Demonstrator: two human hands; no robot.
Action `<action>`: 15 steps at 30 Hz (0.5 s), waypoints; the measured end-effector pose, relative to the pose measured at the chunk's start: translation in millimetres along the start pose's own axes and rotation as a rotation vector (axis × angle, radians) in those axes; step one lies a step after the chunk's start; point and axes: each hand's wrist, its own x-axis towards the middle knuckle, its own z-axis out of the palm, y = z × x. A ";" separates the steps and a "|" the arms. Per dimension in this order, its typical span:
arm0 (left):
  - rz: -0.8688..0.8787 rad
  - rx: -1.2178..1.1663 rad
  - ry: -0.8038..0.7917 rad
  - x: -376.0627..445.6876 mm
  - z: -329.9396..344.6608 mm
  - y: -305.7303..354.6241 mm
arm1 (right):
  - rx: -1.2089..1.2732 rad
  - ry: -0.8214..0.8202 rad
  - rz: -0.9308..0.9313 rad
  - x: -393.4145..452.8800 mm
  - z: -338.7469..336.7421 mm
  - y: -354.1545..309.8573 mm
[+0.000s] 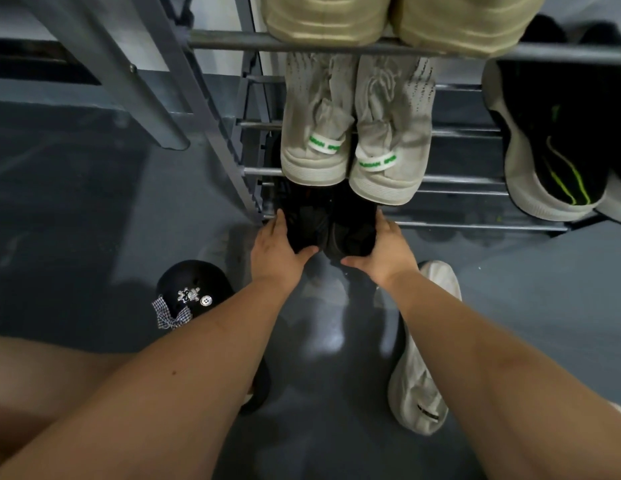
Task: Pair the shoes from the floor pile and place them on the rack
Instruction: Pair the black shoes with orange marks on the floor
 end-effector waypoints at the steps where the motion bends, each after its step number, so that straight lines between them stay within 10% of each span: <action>1: 0.005 -0.012 0.006 3.2 0.4 1.5 | 0.005 0.015 0.001 2.0 0.7 -0.8; 15: 0.031 0.005 0.024 26.2 5.1 10.7 | 0.032 0.178 -0.022 21.3 -10.2 -6.6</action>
